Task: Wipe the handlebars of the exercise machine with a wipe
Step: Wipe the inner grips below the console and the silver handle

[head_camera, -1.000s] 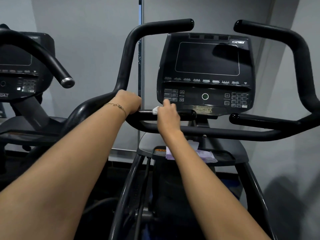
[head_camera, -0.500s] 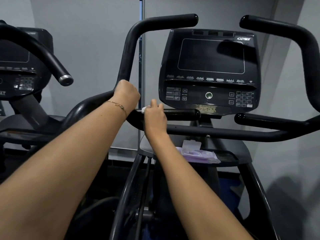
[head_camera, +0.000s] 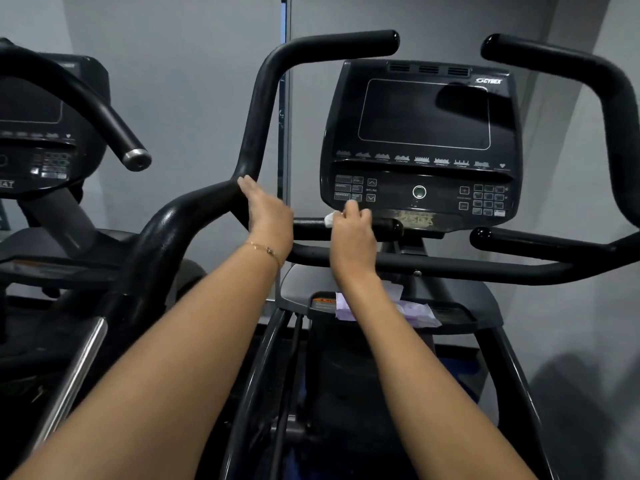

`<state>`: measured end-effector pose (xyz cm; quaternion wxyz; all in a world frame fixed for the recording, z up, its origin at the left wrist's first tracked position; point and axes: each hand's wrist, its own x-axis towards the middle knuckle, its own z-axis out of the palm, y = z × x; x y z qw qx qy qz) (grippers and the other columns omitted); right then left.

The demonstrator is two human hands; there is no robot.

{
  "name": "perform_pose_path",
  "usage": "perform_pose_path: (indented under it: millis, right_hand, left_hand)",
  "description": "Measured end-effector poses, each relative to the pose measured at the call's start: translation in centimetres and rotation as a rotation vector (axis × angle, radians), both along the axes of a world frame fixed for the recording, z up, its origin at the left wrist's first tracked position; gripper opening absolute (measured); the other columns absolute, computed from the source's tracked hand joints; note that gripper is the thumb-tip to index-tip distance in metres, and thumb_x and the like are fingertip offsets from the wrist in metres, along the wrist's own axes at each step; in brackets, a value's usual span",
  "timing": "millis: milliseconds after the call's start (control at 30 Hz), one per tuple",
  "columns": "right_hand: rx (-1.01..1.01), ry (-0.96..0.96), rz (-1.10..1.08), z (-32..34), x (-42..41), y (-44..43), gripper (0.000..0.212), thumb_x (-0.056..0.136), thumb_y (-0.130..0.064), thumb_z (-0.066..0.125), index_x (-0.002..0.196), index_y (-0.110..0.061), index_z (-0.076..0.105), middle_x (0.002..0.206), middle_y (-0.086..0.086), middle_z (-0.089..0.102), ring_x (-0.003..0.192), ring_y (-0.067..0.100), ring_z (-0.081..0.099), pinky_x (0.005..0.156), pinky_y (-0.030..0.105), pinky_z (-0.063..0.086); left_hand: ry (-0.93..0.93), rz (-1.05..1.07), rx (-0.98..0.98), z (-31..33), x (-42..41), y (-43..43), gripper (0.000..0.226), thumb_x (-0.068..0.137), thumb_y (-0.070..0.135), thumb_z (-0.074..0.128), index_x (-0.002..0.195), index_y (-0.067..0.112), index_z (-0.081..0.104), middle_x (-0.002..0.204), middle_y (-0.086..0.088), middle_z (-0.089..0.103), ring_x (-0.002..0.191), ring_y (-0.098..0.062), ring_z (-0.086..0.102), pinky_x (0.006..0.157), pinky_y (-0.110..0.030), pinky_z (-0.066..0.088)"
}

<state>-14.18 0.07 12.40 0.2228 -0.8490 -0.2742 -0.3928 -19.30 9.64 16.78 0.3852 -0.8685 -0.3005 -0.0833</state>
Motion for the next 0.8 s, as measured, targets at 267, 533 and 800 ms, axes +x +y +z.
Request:
perform_pose_path:
  millis: [267, 533, 800]
  right_hand:
    - [-0.071, -0.021, -0.045, -0.9, 0.8, -3.2, 0.039, 0.078, 0.014, 0.053, 0.113, -0.001, 0.057, 0.108, 0.015, 0.050, 0.094, 0.030, 0.049, 0.059, 0.029, 0.033]
    - [-0.111, -0.018, 0.099, -0.8, -1.2, 1.0, 0.031, 0.077, 0.011, 0.061, 0.107, 0.005, 0.060, 0.103, 0.017, 0.056, 0.088, 0.033, 0.057, 0.059, 0.031, 0.050]
    - [0.117, 0.059, -0.131, -0.6, 1.7, -5.4, 0.032, 0.093, 0.003, 0.042, 0.123, -0.002, 0.052, 0.119, 0.013, 0.044, 0.104, 0.027, 0.043, 0.071, 0.028, 0.036]
  left_hand:
    - [-0.356, -0.322, -0.196, -7.4, -0.5, 1.2, 0.070, 0.097, 0.015, 0.032, 0.145, 0.002, -0.018, 0.156, -0.017, -0.010, 0.145, -0.026, -0.004, 0.114, -0.043, -0.008]
    - [-0.318, -0.353, -0.196, -7.6, -0.5, 2.3, 0.070, 0.097, 0.012, 0.026, 0.137, 0.000, -0.030, 0.153, -0.016, -0.020, 0.145, -0.026, -0.010, 0.115, -0.042, -0.009]
    - [-0.314, -0.372, -0.239, -7.0, -1.0, 2.2, 0.072, 0.093, 0.008, 0.030, 0.145, 0.005, -0.020, 0.156, -0.014, -0.013, 0.146, -0.023, -0.007, 0.115, -0.041, -0.010]
